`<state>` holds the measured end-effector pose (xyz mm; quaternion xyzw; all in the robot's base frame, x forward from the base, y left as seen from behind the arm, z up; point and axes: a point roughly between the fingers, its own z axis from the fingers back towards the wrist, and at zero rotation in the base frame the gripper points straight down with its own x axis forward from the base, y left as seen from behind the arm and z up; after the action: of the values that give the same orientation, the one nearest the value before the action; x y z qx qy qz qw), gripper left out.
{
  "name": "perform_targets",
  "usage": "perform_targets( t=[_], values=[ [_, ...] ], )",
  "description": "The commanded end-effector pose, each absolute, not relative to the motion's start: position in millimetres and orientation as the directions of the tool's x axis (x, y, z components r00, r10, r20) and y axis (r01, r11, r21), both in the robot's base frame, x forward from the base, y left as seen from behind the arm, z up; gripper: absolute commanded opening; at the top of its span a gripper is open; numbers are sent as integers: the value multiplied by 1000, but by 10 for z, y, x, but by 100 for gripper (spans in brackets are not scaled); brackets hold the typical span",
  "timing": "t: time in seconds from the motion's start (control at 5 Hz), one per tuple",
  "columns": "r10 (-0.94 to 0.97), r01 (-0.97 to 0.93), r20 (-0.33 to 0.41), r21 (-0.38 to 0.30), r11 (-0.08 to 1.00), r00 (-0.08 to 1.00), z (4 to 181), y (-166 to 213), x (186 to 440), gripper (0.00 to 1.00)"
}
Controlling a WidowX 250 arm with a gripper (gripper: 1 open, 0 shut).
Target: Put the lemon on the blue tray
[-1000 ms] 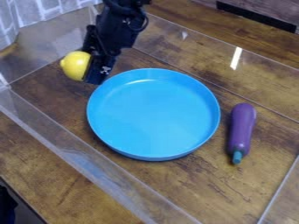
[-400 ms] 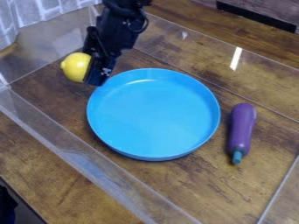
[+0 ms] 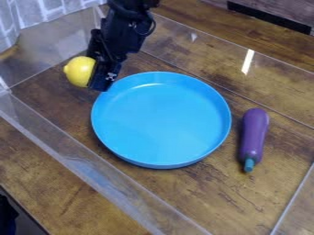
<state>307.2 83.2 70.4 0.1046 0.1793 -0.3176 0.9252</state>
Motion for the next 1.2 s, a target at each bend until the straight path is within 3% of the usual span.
perform_targets(
  t=[0.0,1.0],
  values=[
    [-563,640,-377,114,759,735,824,782,3148,0],
    [-598,682,-384,125,721,703,831,667,3237,0]
  ],
)
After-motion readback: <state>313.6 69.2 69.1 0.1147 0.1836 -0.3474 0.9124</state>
